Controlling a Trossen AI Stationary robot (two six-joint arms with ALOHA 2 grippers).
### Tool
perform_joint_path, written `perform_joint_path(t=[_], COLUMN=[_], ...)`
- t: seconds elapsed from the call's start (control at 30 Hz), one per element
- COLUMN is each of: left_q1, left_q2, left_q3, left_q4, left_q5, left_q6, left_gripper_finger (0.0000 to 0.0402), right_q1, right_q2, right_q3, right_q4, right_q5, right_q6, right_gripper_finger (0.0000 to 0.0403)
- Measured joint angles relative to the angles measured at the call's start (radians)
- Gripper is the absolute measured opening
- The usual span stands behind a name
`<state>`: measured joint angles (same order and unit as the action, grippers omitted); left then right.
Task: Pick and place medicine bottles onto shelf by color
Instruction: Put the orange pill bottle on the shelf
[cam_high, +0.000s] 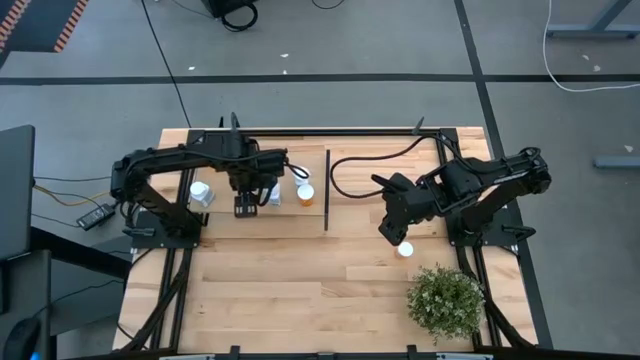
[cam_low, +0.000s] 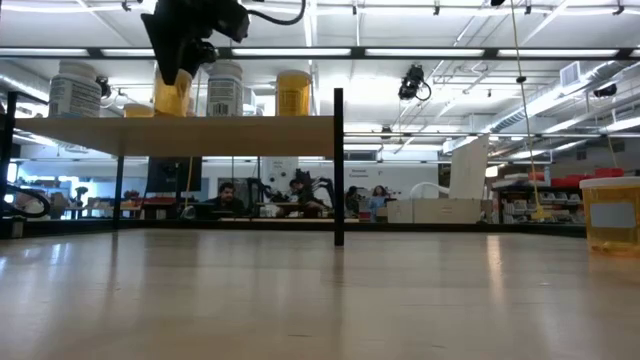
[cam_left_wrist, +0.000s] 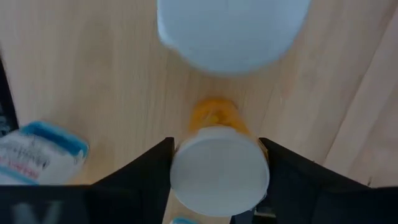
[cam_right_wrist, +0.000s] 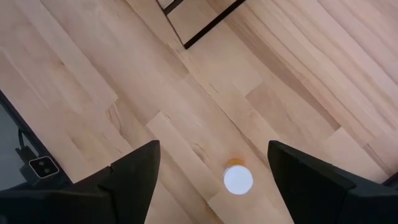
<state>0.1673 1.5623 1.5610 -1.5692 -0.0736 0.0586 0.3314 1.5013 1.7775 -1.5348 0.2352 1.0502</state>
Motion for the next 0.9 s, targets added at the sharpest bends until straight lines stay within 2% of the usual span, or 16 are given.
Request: perform_joint_path(t=[0.33, 0.6, 0.9], left_q1=[0.026, 0.039, 0.035], left_q2=[-0.071, -0.08, -0.112], left_q3=[0.001, -0.005, -0.178], left_q4=[-0.003, 0.0, 0.03], left_q5=[-0.003, 0.017, 0.051], left_q6=[-0.013, 0.001, 0.005], left_gripper_finger=[0.0233, 0.0221, 0.0235], right_q1=[0.019, 0.019, 0.019], right_q2=[0.0, 0.0, 0.0], right_q3=[0.0, 0.0, 0.0], right_q4=[0.0, 0.0, 0.0], right_q5=[0.007, 0.008, 0.01], right_q6=[0.014, 0.016, 0.016], right_gripper_finger=[0.0303, 0.0303, 0.0303])
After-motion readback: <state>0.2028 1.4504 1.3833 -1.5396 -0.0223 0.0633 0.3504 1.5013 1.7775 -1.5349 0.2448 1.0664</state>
